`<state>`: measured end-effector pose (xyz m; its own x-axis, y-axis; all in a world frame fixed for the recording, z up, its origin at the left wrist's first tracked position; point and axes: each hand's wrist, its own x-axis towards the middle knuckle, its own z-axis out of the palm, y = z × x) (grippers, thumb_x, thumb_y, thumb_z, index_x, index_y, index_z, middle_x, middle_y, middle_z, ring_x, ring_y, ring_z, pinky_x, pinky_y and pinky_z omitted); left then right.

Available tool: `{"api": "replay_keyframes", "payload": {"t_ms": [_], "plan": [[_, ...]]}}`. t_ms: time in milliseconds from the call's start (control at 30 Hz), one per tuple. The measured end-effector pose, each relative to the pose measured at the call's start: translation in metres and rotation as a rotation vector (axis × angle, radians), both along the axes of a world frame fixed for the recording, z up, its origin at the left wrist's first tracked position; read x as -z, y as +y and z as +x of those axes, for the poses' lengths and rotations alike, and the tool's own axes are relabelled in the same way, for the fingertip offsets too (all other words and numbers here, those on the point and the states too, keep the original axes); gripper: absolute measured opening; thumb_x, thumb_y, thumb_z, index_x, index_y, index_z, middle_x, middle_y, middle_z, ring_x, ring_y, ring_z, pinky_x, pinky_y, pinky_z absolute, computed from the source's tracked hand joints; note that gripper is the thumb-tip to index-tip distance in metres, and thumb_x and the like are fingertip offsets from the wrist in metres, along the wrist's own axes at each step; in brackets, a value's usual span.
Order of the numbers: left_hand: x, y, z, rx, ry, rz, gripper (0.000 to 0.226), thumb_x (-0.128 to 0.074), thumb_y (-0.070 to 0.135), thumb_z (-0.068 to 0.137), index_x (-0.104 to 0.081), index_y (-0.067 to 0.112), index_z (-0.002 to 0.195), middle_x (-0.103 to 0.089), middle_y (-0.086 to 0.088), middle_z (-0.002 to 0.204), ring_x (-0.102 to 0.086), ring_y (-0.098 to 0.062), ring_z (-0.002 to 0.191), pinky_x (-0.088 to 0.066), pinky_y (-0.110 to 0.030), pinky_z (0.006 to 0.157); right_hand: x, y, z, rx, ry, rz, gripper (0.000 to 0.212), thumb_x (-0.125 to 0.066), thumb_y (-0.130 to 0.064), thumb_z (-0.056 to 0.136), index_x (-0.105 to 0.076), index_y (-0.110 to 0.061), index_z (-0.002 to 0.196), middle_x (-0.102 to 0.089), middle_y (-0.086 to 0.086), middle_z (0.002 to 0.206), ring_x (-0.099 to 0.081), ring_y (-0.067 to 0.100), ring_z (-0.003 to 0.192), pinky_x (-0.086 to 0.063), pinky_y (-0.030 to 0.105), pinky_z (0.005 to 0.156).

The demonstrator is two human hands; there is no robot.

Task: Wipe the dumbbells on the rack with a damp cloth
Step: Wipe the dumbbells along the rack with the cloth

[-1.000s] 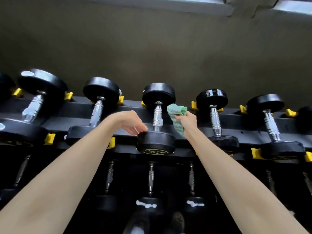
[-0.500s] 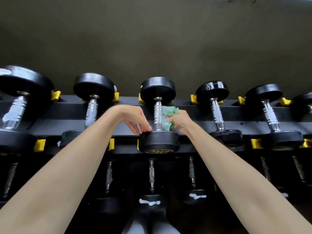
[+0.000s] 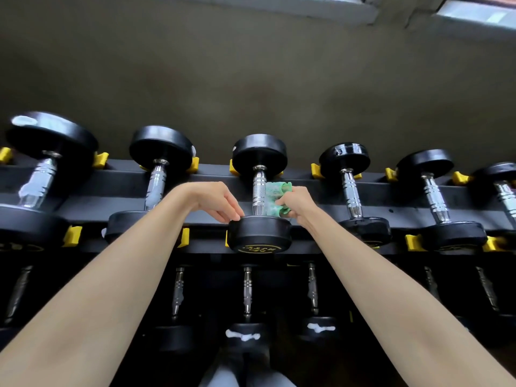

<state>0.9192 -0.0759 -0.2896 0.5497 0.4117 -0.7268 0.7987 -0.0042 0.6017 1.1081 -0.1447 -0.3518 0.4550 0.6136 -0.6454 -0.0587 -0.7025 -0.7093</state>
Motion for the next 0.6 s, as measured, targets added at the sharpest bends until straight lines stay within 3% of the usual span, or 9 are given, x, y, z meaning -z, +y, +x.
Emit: {"api": "replay_keyframes", "payload": {"t_ms": [133,267,500,600], "plan": [[-0.001,-0.002,-0.006,-0.001,-0.005,-0.032,0.023,-0.064,0.008,0.086,-0.069,0.014,0.108,-0.066,-0.005,0.114,-0.064,-0.014,0.102,-0.050,-0.022,0.092,-0.002,0.004,-0.002,-0.052,-0.080,-0.036,0.036,-0.059,0.004,0.075,-0.064,-0.006,0.109,-0.064,0.014,0.110,-0.061,0.031,0.103,-0.052,0.038,0.084],[-0.001,-0.004,-0.009,-0.008,-0.026,-0.046,0.030,-0.059,0.002,0.088,-0.064,0.011,0.117,-0.063,-0.003,0.113,-0.062,-0.012,0.101,-0.048,-0.019,0.092,-0.006,0.006,-0.002,-0.063,-0.108,-0.063,0.027,-0.058,0.001,0.071,-0.060,-0.011,0.095,-0.057,0.011,0.093,-0.054,0.028,0.088,-0.041,0.033,0.071],[0.003,-0.002,-0.018,-0.019,-0.060,-0.103,0.031,-0.057,0.000,0.089,-0.065,0.012,0.116,-0.063,-0.002,0.120,-0.061,-0.011,0.107,-0.050,-0.014,0.087,-0.016,0.005,-0.004,-0.012,-0.072,-0.056,0.031,-0.058,0.004,0.076,-0.058,-0.007,0.105,-0.055,0.011,0.095,-0.052,0.027,0.083,-0.040,0.028,0.058],[0.005,-0.001,-0.018,-0.022,-0.072,-0.116,0.031,-0.058,-0.001,0.088,-0.065,0.010,0.116,-0.063,-0.004,0.121,-0.061,-0.013,0.110,-0.048,-0.020,0.094,-0.022,0.002,-0.004,0.027,-0.024,-0.030,0.030,-0.055,0.006,0.082,-0.055,-0.004,0.109,-0.056,0.013,0.101,-0.052,0.025,0.086,-0.041,0.029,0.059]]}}
